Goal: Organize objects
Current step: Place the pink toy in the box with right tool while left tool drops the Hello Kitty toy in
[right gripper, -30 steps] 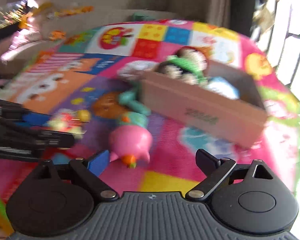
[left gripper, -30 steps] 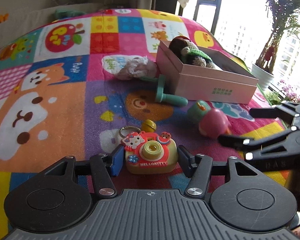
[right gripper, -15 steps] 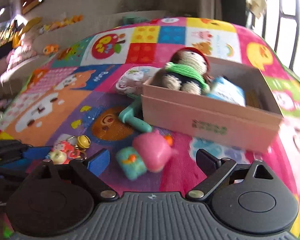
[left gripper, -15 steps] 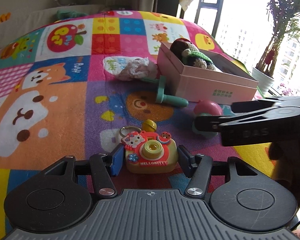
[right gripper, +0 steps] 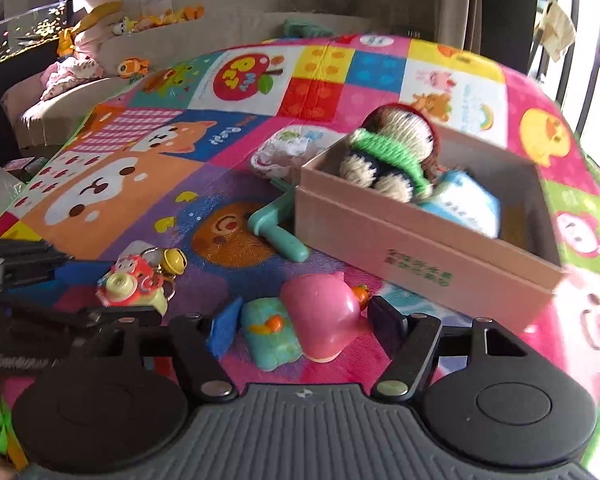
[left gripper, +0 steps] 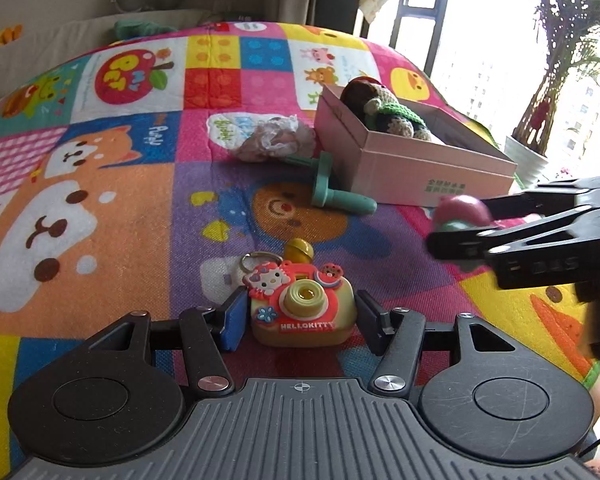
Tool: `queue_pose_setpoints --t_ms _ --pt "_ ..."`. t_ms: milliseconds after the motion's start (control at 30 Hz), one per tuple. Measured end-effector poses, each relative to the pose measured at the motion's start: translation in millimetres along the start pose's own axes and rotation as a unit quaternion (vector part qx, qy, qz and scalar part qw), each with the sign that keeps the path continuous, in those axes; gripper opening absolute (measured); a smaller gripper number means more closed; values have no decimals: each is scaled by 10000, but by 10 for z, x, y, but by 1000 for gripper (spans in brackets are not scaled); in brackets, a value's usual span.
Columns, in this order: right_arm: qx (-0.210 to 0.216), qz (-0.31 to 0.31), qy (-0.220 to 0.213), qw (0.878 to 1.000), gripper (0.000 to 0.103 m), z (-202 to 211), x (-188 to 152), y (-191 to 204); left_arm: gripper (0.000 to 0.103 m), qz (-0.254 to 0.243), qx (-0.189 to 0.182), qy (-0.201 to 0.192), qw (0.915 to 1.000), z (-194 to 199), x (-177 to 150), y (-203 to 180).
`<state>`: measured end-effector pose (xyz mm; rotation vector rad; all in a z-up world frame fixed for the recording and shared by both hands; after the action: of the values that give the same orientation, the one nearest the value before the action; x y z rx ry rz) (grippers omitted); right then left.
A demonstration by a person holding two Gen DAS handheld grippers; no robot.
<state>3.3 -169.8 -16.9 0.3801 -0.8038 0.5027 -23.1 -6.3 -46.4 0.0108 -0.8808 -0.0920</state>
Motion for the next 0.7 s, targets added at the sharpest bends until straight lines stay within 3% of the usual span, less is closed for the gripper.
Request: queue_pose_setpoints --t_ms 233,333,567,700 --pt "-330 -250 -716 9966 69 816 10 -326 61 -223 281 1 9994 27 4 -72" --pt "-548 -396 -1078 9919 69 1146 3 -517 61 12 8 37 10000 107 145 -75" --pt "-787 -628 -1783 9788 69 1595 -51 -852 61 31 -660 -906 9937 525 1279 -500" --pt "-702 -806 -1918 9756 69 1610 -134 -969 61 -41 -891 -1153 9893 380 1958 -962"
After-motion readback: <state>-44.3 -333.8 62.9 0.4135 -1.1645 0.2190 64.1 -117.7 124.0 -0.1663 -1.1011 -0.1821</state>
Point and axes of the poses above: each gripper's, at about its wrist camera, not at the fingertips, and z roughly against the way its jaws point, y to its left, x to its top, the point moved 8 cm from there along -z, roughly the way its jaws point, and after that the axes turned 15 degrees about x, right-handed, at the moved point
